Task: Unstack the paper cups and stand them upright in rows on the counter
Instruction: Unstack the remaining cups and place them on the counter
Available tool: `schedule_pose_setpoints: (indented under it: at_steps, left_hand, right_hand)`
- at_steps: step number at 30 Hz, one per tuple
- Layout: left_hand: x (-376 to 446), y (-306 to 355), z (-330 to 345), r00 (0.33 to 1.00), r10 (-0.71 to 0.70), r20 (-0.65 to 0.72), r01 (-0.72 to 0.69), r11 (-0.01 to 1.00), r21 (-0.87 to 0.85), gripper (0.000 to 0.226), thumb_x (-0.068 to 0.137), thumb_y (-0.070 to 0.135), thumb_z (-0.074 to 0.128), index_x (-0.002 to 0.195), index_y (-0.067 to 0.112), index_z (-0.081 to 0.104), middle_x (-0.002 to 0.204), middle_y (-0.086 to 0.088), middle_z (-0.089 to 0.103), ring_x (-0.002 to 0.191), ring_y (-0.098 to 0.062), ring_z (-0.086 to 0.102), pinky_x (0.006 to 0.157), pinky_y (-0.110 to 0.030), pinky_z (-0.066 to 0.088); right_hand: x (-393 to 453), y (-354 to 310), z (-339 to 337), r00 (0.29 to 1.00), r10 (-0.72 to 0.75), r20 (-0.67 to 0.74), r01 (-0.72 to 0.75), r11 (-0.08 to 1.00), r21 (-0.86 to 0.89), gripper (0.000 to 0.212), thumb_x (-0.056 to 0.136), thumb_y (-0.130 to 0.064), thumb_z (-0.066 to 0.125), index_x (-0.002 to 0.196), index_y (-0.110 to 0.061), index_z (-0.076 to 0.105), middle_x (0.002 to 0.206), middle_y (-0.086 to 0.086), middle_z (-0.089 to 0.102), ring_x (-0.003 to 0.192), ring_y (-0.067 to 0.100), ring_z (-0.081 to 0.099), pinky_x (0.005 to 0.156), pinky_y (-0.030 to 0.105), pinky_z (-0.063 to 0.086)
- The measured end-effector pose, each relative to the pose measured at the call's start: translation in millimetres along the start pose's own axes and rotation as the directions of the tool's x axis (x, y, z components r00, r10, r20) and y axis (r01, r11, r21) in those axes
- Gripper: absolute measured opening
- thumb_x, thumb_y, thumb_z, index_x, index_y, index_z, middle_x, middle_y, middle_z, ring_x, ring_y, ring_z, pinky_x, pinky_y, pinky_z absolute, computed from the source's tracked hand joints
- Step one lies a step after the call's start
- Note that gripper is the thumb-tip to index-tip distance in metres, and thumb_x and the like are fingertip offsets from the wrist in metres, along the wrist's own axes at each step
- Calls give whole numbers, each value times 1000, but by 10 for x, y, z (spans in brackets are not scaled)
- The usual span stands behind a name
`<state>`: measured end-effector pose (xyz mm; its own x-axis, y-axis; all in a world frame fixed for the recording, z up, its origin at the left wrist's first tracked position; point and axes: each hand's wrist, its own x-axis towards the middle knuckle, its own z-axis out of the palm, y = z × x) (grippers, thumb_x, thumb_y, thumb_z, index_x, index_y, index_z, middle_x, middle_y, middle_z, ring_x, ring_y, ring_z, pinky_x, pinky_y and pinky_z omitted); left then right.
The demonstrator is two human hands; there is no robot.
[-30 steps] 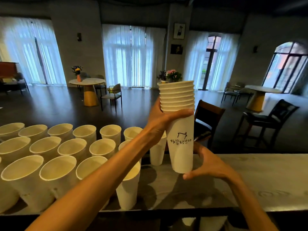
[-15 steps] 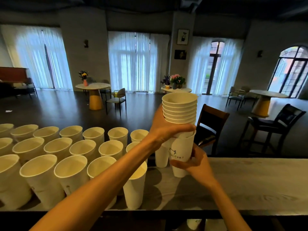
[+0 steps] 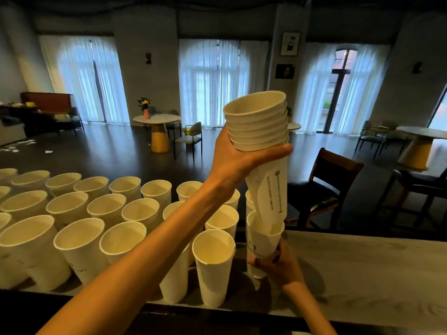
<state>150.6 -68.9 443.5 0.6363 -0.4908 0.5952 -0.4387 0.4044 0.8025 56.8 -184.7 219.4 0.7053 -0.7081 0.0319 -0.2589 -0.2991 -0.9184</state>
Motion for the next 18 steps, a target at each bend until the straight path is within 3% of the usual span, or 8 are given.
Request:
schedule_pose_setpoints:
  at_steps: [5, 8, 10, 13, 16, 18]
  left_hand:
    - [-30, 48, 22, 999, -3, 32, 4, 1000, -16, 71, 48, 43, 86, 111, 21, 62, 94, 10, 73, 87, -4, 71, 68, -15, 55]
    - [-64, 52, 94, 998, -19, 58, 20, 1000, -15, 83, 50, 44, 87, 122, 17, 57, 102, 7, 72, 90, -3, 70, 70, -15, 55]
    - [-91, -6, 167, 997, -43, 60, 44, 999, -27, 90, 47, 48, 87, 126, 20, 53, 106, 7, 71, 94, -4, 70, 72, -17, 57]
    - [-201, -74, 357, 991, -82, 102, 84, 996, -18, 95, 47, 44, 91, 129, 20, 52, 112, 6, 71, 98, -4, 69, 78, -20, 58]
    - [-328, -138, 524, 976, -89, 197, 91, 996, -1, 88, 56, 21, 98, 130, 21, 50, 114, 7, 69, 101, -1, 67, 77, -13, 54]
    - [-423, -157, 598, 949, -118, 291, 118, 993, 20, 90, 59, 13, 96, 133, 22, 46, 119, 6, 66, 106, -2, 65, 82, -17, 54]
  right_hand:
    - [-44, 2, -61, 998, -14, 59, 18, 998, -64, 89, 59, -29, 92, 133, -30, 44, 133, -2, 56, 128, 25, 51, 103, 50, 48]
    - [-133, -76, -259, 993, 34, 113, -22, 994, -107, 91, 63, -26, 91, 138, -25, 40, 135, -1, 52, 130, 24, 48, 106, 42, 43]
    - [-242, -86, -473, 984, 77, 161, -61, 993, -103, 81, 69, -22, 88, 137, -19, 45, 127, -1, 56, 118, 18, 56, 99, 31, 48]
    - [-474, -142, -834, 988, 107, 109, -102, 994, -46, 62, 76, -9, 82, 131, -13, 54, 105, -7, 61, 86, 4, 57, 76, 20, 52]
    - [-564, -317, -1099, 992, -69, 103, 76, 995, -67, 94, 60, -20, 94, 131, -41, 36, 117, -25, 49, 97, -3, 53, 75, 13, 44]
    - [-651, -444, -1227, 981, -133, 144, 140, 989, -45, 94, 54, -30, 95, 127, -45, 38, 119, -23, 54, 106, -1, 58, 77, 14, 48]
